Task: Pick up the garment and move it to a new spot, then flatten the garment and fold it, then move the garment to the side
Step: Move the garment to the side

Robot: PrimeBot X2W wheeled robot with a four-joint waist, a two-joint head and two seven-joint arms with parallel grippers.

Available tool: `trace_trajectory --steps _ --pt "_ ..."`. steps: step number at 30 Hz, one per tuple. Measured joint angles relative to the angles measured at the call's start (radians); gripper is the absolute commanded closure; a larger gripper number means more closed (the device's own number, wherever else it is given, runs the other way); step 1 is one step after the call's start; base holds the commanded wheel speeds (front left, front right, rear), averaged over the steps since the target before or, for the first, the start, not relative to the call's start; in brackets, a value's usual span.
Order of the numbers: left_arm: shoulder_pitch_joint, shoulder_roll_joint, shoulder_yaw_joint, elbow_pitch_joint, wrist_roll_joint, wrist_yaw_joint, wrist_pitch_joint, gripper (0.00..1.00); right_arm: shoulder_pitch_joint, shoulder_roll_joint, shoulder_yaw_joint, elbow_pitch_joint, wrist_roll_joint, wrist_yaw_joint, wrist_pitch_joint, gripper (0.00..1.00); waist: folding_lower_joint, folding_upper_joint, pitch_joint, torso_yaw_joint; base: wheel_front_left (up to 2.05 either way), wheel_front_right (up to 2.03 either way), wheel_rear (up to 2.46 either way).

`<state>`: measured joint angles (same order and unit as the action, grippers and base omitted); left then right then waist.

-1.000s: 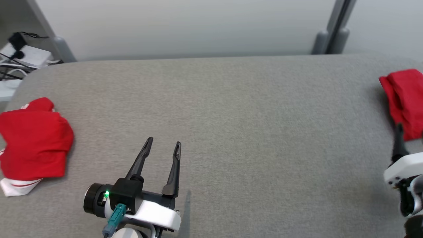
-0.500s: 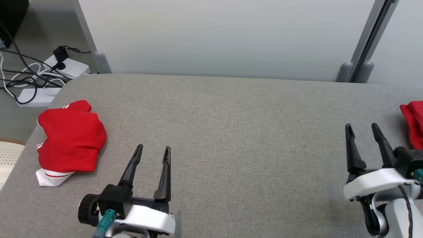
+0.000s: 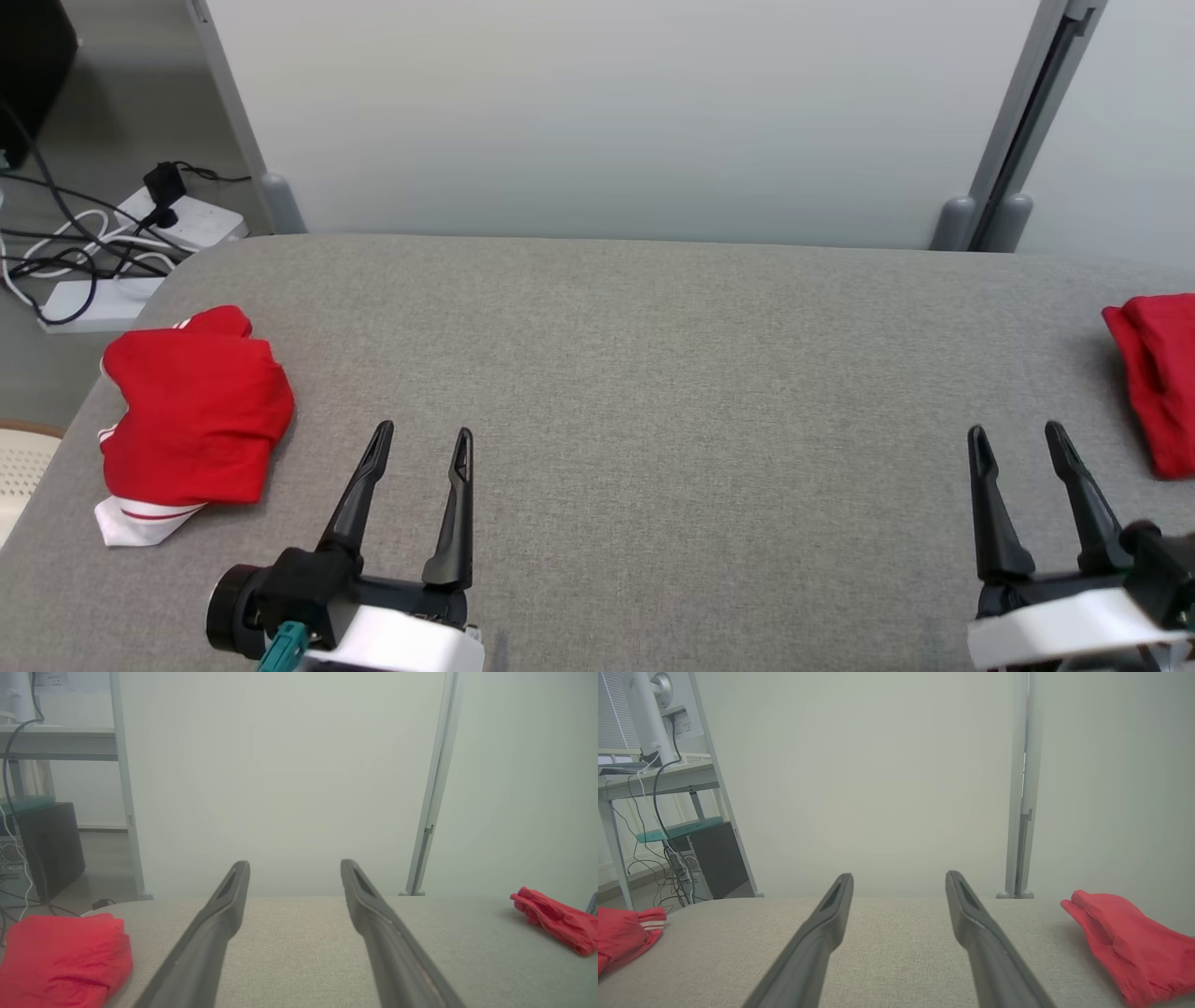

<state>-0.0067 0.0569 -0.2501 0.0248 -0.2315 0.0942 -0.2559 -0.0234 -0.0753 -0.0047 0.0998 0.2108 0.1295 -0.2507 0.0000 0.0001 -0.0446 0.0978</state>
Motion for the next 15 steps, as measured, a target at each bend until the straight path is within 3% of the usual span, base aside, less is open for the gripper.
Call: trace_trajectory --steps 15 --pt "0.112 -0.007 0.091 0.036 0.069 -0.023 0.0 0.0 0.166 0.007 0.0 -0.119 0.04 0.0 -0.001 0.0 0.0 0.0 -0.038 -0.09 0.0 0.0 0.0"
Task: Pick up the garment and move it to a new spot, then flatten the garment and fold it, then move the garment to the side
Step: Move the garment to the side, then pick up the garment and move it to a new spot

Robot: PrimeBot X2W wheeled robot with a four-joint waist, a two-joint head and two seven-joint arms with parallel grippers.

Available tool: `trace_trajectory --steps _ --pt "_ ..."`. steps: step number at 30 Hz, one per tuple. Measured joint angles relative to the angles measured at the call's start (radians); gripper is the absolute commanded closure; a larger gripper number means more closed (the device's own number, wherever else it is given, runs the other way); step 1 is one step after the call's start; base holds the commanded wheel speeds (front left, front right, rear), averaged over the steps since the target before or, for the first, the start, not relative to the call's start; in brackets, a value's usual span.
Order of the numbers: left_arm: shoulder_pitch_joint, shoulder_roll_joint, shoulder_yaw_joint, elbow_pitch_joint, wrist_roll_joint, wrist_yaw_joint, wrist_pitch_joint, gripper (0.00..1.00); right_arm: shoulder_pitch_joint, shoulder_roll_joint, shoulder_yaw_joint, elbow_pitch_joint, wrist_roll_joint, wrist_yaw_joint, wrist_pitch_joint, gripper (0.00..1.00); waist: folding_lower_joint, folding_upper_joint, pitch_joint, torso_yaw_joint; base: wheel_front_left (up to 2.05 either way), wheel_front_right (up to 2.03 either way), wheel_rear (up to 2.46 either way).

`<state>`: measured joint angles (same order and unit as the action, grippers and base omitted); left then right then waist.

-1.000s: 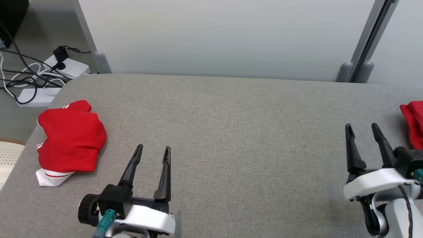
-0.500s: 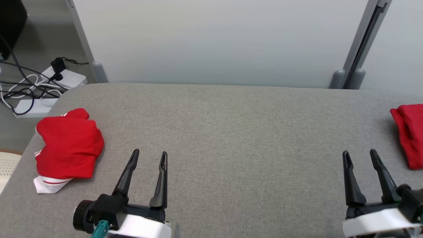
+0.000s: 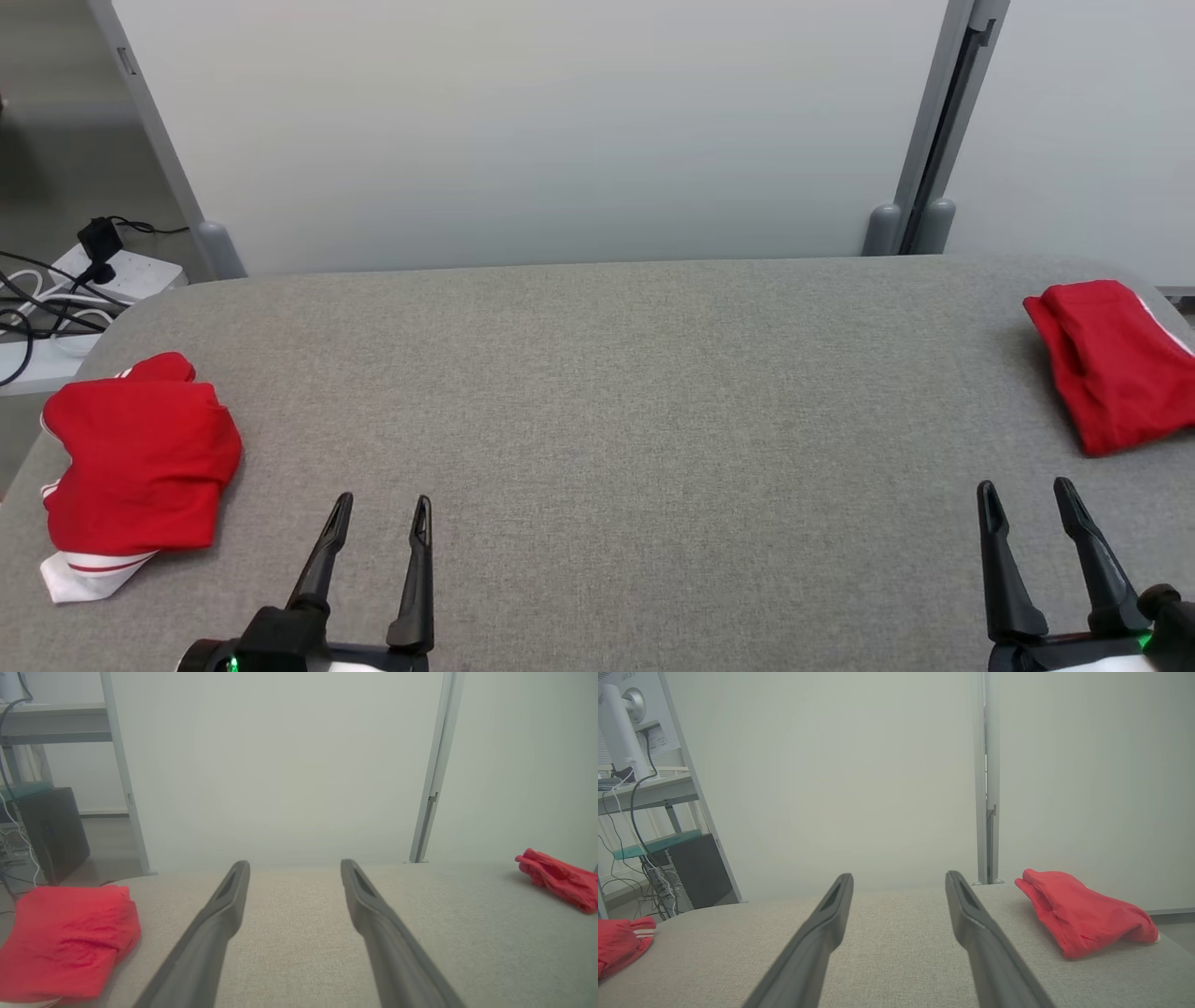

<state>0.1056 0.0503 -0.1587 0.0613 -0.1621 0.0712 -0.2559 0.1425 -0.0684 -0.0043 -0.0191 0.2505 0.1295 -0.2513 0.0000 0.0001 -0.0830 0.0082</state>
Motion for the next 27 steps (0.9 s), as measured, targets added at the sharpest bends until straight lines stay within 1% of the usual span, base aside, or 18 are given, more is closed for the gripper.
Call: trace_trajectory --steps 4,27 --pt "0.019 0.0 0.002 0.006 -0.001 0.0 0.0 0.0 0.011 -0.001 0.01 -0.001 0.002 0.0 0.0 0.0 0.0 0.0 -0.003 -0.012 0.0 0.0 0.0" --pt "0.031 0.0 -0.002 0.02 -0.008 0.0 0.0 0.0 0.011 -0.002 0.016 0.0 0.002 0.0 0.0 0.0 0.0 0.0 -0.01 -0.008 0.0 0.0 0.0"
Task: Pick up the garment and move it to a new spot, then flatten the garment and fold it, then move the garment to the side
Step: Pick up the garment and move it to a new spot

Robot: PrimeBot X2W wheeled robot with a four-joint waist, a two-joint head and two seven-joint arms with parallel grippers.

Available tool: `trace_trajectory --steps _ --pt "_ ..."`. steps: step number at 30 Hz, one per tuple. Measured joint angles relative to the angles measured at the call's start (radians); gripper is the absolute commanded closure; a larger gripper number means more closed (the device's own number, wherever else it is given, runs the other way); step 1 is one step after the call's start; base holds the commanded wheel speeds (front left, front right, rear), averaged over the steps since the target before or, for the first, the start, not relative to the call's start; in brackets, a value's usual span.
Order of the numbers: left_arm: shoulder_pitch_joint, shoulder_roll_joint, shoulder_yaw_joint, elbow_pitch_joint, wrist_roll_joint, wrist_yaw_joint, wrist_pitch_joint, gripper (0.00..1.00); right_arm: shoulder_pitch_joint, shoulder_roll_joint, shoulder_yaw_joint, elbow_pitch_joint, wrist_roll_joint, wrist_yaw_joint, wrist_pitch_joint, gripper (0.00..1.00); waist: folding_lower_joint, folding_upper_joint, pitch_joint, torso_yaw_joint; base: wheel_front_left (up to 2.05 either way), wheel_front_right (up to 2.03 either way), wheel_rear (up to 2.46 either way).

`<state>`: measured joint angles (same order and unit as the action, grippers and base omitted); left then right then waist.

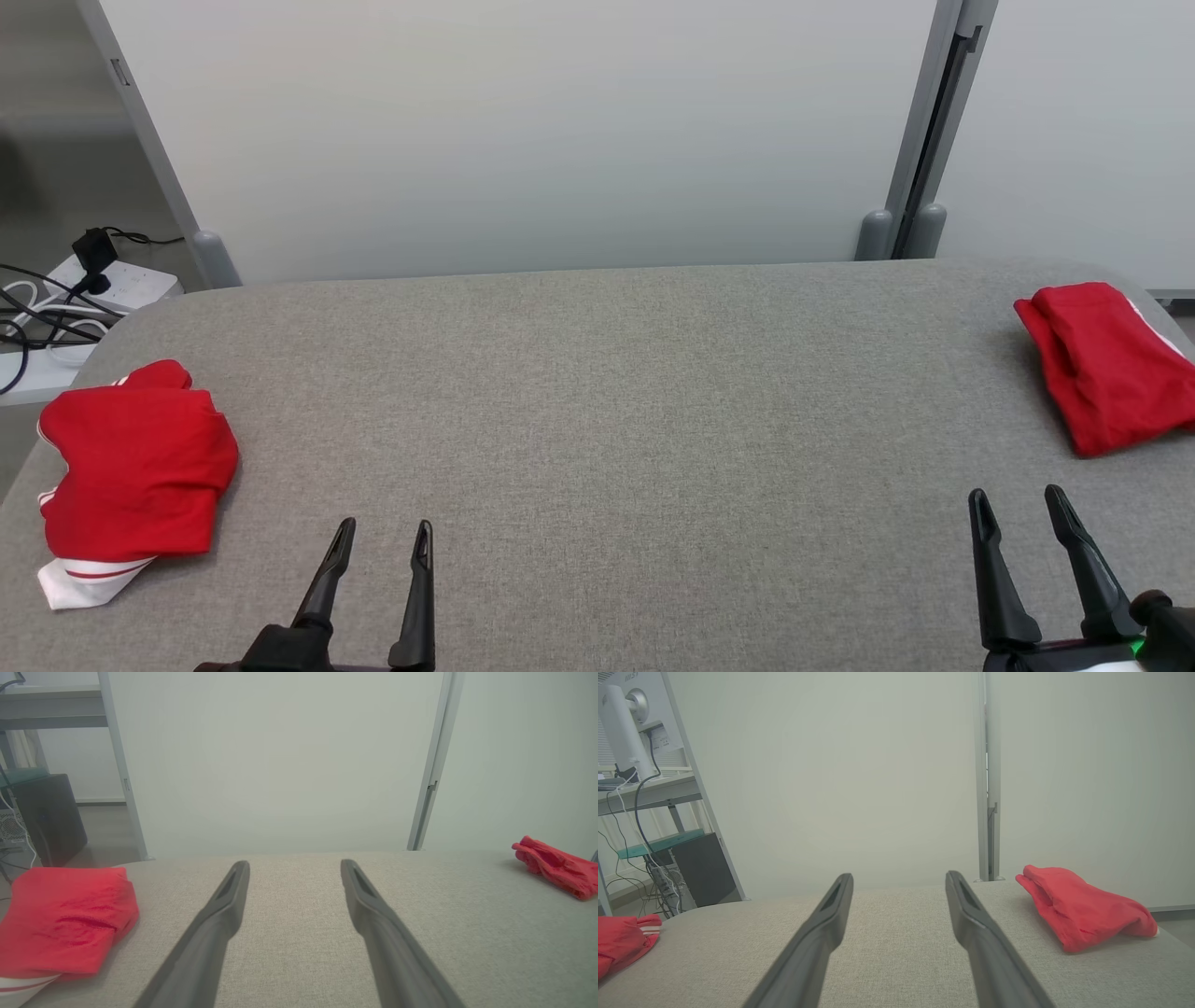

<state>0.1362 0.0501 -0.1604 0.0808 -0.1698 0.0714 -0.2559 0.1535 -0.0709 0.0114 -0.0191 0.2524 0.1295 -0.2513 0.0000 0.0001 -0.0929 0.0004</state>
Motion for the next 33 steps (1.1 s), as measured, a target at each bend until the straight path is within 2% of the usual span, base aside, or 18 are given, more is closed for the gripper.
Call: trace_trajectory --steps 7,12,33 --pt "0.0 0.0 -0.007 0.007 0.0 -0.001 0.0 0.0 0.0 0.0 0.005 0.007 0.003 0.0 0.0 0.0 0.0 0.0 0.004 0.006 0.0 0.0 0.0" --pt "-0.002 0.0 -0.008 -0.002 0.0 -0.006 0.0 0.0 0.0 -0.001 0.019 0.007 0.013 0.0 0.0 0.0 0.0 0.0 0.009 0.038 0.0 0.0 0.0" --pt "-0.007 0.0 0.02 -0.043 0.002 0.0 0.0 0.0 -0.007 0.003 0.063 0.006 0.045 0.0 0.0 0.0 0.0 0.0 0.028 0.295 0.0 0.0 0.0"
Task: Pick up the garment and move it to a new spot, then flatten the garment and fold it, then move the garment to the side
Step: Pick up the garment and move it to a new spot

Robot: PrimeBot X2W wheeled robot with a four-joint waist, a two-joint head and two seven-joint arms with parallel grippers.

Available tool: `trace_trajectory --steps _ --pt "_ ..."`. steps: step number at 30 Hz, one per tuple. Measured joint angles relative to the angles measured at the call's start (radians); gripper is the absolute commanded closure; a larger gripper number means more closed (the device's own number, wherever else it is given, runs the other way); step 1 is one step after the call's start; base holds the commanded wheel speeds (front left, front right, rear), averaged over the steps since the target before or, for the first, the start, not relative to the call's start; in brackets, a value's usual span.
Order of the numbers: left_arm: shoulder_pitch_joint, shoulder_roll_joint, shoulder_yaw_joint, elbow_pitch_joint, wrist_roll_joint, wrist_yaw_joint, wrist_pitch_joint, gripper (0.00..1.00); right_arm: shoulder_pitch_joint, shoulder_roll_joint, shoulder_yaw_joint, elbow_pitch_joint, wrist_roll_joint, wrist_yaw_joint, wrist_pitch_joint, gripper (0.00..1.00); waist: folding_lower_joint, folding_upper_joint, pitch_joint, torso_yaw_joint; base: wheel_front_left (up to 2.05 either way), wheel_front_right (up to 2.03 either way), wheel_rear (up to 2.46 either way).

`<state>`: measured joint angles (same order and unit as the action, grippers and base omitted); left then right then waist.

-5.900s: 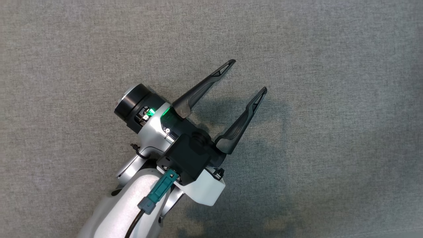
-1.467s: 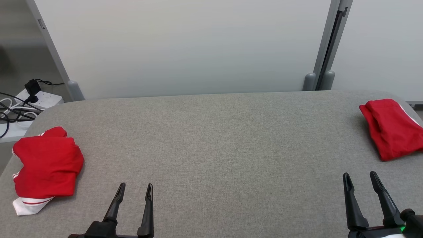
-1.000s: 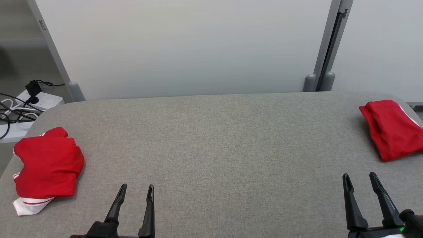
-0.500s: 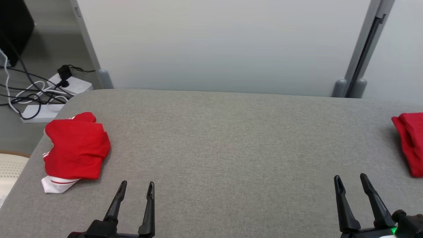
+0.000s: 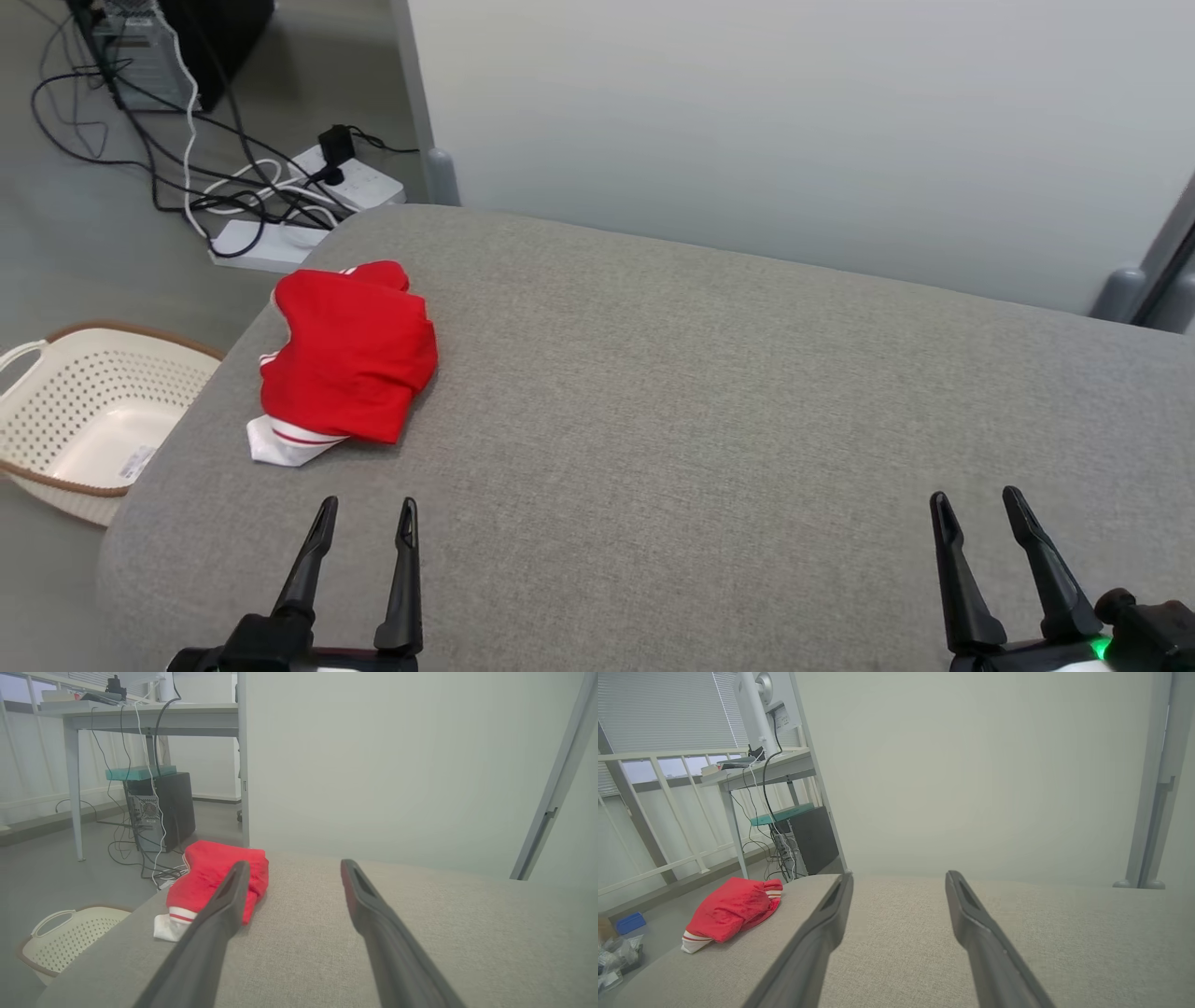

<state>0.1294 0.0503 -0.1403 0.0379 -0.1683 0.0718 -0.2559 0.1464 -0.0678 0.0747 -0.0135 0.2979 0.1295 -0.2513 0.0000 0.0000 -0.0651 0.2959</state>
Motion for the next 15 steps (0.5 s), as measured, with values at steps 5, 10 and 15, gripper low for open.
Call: trace_trajectory --steps 5,10,15 --pt "-0.012 0.0 0.006 -0.012 0.001 0.0 0.0 0.0 -0.015 0.001 0.011 -0.001 0.004 0.0 0.0 0.0 0.0 0.0 0.013 0.054 0.0 0.0 0.0" --pt "-0.015 0.0 0.01 -0.025 0.001 0.008 0.0 0.0 -0.018 0.001 0.028 -0.003 0.006 0.0 0.0 0.0 0.0 0.0 0.029 0.096 0.0 0.0 0.0" --pt "-0.015 0.0 0.013 -0.026 -0.001 0.018 0.0 0.0 -0.019 -0.004 0.031 -0.003 0.012 0.0 0.0 0.0 0.0 0.0 0.04 0.131 0.0 0.0 0.0"
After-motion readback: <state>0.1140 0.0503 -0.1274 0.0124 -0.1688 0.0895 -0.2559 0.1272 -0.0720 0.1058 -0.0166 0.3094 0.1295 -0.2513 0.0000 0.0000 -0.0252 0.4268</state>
